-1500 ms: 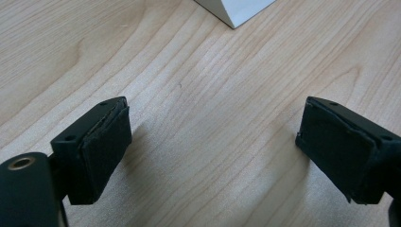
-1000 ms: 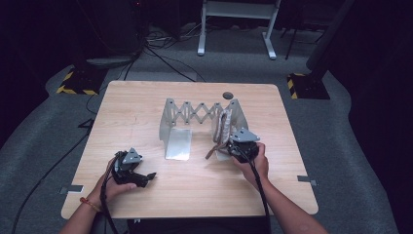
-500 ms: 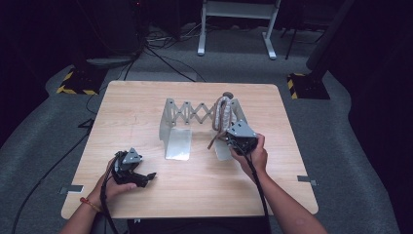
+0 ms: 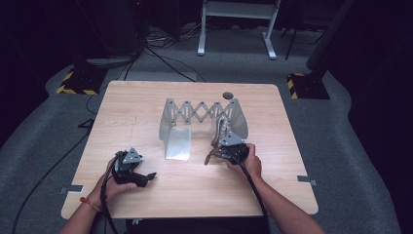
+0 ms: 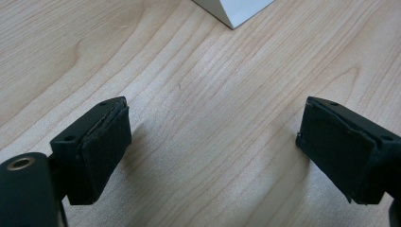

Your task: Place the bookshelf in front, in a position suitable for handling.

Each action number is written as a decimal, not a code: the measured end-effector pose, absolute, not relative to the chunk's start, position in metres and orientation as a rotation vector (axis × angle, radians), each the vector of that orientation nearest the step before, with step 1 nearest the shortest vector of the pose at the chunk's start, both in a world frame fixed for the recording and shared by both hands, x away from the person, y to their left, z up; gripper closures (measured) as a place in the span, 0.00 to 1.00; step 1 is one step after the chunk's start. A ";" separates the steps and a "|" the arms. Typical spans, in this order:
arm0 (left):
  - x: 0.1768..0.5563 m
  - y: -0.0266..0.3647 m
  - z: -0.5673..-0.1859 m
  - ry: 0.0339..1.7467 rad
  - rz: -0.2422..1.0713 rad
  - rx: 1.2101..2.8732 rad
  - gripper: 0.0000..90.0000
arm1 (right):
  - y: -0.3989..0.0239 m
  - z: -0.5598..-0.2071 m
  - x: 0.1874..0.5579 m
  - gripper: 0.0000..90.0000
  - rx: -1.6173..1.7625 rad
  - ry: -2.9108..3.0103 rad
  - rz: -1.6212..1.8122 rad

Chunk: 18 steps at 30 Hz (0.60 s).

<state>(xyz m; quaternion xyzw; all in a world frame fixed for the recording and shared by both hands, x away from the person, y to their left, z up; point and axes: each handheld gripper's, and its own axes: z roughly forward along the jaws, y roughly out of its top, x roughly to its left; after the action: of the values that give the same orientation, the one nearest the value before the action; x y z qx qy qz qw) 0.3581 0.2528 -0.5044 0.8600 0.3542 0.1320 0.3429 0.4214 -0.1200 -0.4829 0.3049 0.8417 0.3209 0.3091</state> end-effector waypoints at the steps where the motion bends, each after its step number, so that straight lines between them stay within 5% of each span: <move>1: 0.358 0.253 -0.504 0.920 0.343 2.234 0.12 | -0.120 -0.484 0.421 0.80 0.804 2.235 0.843; 8: 0.358 0.253 -0.504 0.915 0.343 2.237 0.12 | -0.124 -0.482 0.420 0.80 0.841 2.231 0.850; 18: 0.357 0.253 -0.504 0.913 0.338 2.240 0.12 | -0.140 -0.432 0.405 0.80 0.839 1.990 0.949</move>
<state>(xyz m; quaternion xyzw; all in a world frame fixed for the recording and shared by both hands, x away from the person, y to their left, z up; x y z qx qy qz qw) 0.3573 0.2531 -0.5042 0.8617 0.3511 0.1299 0.3426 0.4050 -0.1397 -0.4322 0.3288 0.7799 0.3718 0.3812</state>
